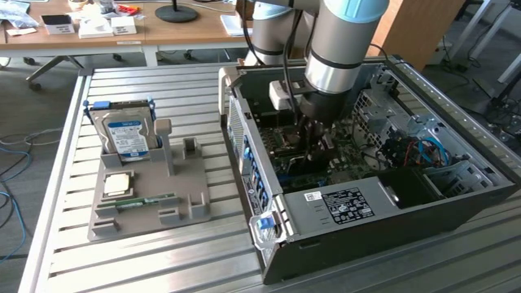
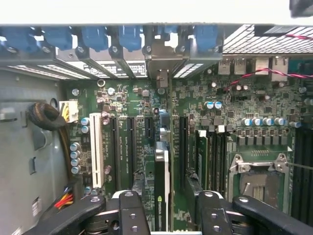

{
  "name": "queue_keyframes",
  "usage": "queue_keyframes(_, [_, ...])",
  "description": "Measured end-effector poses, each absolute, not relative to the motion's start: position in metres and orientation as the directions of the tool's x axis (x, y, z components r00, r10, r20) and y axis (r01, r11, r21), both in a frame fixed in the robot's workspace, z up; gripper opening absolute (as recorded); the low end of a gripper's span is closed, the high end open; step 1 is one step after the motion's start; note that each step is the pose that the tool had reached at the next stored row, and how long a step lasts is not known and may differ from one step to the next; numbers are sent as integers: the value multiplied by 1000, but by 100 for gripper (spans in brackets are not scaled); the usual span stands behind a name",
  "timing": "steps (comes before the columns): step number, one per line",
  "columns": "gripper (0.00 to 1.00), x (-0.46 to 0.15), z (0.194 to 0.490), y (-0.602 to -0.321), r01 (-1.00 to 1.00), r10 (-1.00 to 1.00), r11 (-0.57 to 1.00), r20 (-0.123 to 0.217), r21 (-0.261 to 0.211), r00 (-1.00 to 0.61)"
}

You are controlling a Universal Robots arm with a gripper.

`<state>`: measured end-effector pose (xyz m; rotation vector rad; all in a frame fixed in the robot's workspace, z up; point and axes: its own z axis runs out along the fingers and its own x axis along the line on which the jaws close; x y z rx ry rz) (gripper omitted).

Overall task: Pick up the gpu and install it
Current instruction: 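Insert the gpu into the slot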

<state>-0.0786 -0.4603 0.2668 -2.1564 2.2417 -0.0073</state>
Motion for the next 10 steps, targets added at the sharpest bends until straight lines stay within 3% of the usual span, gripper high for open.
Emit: queue_keyframes(10, [46,-79,295,-460,-999,-999,39,-19,-25,-39])
